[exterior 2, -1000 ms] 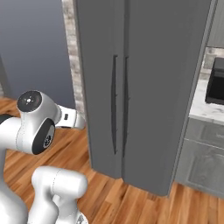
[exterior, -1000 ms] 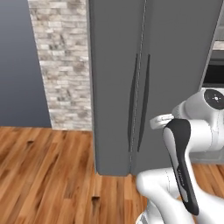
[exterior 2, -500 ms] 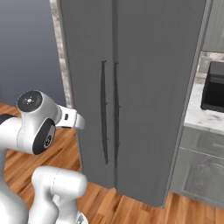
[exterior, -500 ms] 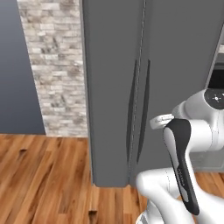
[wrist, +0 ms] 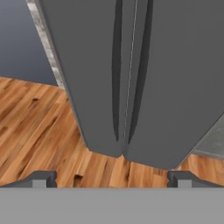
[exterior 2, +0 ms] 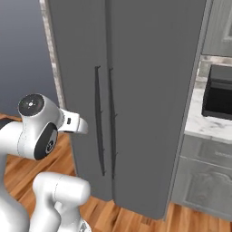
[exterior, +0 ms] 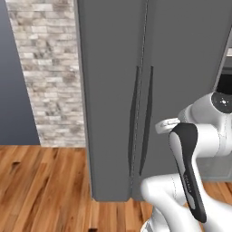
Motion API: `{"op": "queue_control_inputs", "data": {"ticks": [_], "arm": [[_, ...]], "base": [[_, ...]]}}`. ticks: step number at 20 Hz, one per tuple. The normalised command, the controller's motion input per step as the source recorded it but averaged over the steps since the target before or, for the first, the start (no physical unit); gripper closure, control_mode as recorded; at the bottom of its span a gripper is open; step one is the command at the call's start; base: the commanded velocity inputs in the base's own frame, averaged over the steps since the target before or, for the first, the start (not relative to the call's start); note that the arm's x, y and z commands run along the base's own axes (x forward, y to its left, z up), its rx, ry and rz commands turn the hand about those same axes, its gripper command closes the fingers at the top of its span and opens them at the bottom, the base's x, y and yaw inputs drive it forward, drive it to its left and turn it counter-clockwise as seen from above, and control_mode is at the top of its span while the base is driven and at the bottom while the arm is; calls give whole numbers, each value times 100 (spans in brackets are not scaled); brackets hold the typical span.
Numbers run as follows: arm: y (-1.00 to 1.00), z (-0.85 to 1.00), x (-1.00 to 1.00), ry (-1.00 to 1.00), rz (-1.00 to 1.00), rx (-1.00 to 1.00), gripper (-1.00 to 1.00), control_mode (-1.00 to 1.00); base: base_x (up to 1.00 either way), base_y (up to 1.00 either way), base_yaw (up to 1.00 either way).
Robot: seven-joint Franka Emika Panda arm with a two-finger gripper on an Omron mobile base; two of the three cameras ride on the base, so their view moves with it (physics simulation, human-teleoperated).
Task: Retrieve the chicken drumstick from the fridge and place it on the saucepan with marinade on the stove.
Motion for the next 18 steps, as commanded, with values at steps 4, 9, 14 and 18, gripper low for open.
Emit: {"op": "queue_control_inputs", "data": {"ticks": [4, 9, 14, 18], "arm": [[0, 0, 0, 0, 0, 0, -100, 100], [0, 0, 0, 0, 0, 0, -100, 100], [0, 0, 0, 0, 0, 0, -100, 100], [0, 0, 0, 0, 0, 0, -100, 100]], "base": [[24, 11, -15], [17, 19, -18], [9, 16, -13], [5, 11, -5]]}}
